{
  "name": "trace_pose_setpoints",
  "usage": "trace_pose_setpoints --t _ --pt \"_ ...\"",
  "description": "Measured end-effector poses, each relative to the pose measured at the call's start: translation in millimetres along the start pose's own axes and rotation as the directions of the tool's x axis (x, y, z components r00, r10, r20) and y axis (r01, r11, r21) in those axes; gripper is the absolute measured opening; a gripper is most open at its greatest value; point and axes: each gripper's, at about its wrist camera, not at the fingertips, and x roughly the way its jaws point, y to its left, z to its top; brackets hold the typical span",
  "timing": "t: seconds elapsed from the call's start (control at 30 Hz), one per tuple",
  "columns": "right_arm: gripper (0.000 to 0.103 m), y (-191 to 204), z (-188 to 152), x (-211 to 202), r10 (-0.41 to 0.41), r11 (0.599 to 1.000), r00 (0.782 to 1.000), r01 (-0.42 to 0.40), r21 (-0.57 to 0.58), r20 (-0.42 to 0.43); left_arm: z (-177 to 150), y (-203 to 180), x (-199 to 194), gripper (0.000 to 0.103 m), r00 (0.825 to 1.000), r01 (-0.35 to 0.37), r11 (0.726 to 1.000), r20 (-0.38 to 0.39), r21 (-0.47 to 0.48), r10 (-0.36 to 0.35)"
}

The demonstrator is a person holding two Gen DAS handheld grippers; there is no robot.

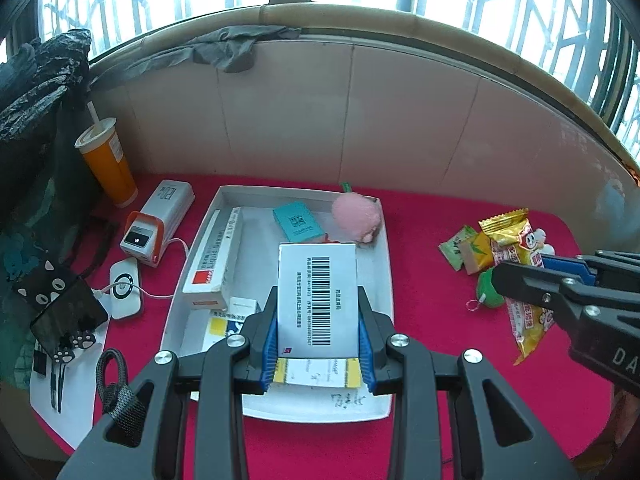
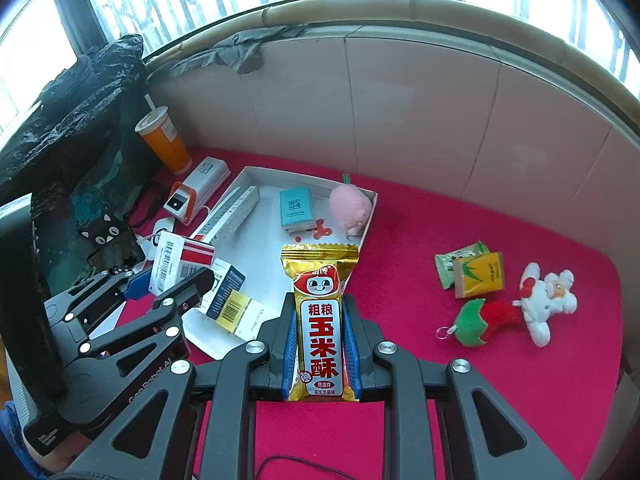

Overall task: Organize objects
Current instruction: 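Carry the barcode box and yellow snack bar over the tray with both tools, then lower and open both tools, dropping the barcode box and snack bar into the tray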

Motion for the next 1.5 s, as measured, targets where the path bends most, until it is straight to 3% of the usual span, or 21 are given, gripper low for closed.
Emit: trace_pose_setpoints --t 0.67,1.03,1.3,1.5 --pt "0.022 29.2 52.5 60.9 0.024 0.998 0.994 -0.017 0.068 -0.110 48.9 43.3 59.8 0.031 0.999 -0.020 1.000 -0.036 0.016 0.021" --pt "0.023 27.5 54.4 109.0 -0.006 0.996 0.977 0.025 0.087 -0.213 56.7 64.7 91.2 0.031 0.994 -0.034 0.999 -0.100 -0.005 0.033" --pt "0.024 33.1 53.0 118.6 0.024 0.997 0.971 -0.004 0.083 -0.237 57.8 63.1 97.6 0.031 0.993 -0.046 0.999 -0.110 -0.002 0.046" --pt "0.024 41.2 50.4 116.4 0.039 0.998 0.972 -0.026 0.056 -0.232 55.8 64.3 96.0 0.043 0.989 -0.108 0.994 -0.102 0.006 0.108"
